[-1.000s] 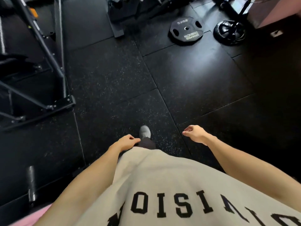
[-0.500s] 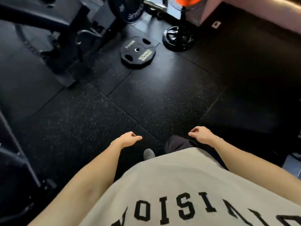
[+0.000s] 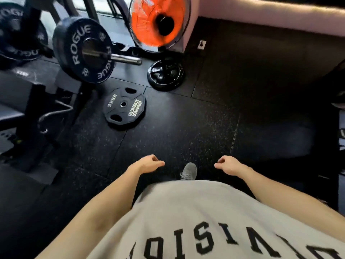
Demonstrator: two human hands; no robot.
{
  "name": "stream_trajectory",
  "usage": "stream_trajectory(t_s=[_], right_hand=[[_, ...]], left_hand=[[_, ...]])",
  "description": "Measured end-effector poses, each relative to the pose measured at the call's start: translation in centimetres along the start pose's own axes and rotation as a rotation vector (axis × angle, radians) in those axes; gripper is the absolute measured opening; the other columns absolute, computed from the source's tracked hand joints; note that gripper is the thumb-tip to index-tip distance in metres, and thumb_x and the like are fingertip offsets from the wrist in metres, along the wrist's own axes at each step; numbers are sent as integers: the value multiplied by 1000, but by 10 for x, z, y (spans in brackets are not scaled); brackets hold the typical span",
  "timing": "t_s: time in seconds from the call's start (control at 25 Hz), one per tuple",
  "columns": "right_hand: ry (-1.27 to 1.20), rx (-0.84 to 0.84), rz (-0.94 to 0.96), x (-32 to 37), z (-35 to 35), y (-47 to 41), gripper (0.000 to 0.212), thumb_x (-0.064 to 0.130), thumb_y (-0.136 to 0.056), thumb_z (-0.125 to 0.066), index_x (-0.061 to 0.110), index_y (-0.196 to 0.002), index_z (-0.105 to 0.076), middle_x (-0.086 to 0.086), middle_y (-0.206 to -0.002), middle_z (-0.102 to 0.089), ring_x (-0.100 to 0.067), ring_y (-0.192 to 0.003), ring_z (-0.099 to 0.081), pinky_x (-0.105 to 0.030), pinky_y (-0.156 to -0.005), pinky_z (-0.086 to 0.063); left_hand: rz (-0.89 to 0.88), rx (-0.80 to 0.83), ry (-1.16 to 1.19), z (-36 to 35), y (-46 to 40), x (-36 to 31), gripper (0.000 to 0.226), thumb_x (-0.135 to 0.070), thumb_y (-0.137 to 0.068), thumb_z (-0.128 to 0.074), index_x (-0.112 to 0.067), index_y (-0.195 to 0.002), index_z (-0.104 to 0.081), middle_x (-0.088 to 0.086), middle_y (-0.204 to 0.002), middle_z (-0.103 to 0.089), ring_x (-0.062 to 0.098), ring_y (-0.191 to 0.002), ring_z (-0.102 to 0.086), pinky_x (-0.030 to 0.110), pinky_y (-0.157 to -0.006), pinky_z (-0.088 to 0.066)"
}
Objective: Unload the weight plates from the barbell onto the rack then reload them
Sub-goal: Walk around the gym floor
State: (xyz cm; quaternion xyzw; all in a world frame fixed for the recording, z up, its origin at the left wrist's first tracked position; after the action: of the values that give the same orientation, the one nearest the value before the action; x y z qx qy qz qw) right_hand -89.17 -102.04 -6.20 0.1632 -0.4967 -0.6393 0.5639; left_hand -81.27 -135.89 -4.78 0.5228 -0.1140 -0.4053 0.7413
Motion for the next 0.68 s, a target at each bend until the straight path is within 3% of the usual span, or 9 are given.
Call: stream_trajectory(t_s=[0.16,0.4,0.56,0.68], right_hand=[[-84,-62,0,57,86,-49,39,37,-92,-62,13,-124,-59,-6,-121,-60,-21,-108,-56,-35,-94,-45],[-153,-58,-94,103,168,-137,37,39,-92,-61,19,-122,-58,-3,-120,-60,-20,-110,-56,-41,-101,-45],[-239,-105,-189,138,250,-194,32,39,-90,-63,20,-116,-61,-3,-117,-63,-19,-105,-58,-39,-99,-47],[-349,-245,-203,168,325,-231,31,39,-89,-65,21,-113,-63,-4,-115,-64,-21,-105,-58,-38,-96,-47]], left_hand=[[-87,-45,-36,90,-55,-77,40,-62,-84,-59,-29,-106,-58,-5,-114,-62,18,-105,-57,35,-95,-45],[-125,22,-144,190,-164,-172,38,-62,-82,-60,-30,-102,-59,-3,-117,-64,18,-106,-58,38,-100,-45],[-176,60,-227,278,-238,-255,36,-59,-87,-60,-26,-103,-58,0,-115,-64,20,-104,-59,36,-96,-48],[-219,54,-289,349,-279,-329,38,-58,-88,-59,-24,-103,-57,3,-106,-64,25,-103,-63,34,-89,-49]])
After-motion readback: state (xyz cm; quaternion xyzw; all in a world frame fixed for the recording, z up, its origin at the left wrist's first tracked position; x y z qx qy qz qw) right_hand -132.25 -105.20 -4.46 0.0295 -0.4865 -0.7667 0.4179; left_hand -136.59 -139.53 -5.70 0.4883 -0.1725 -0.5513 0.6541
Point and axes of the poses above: each hand's wrist, its own y-axis away from the middle knuckle, its own z-axis out of the back of the hand, x = y × z, the point moved 7 cm from there along -y, towards the middle knuckle
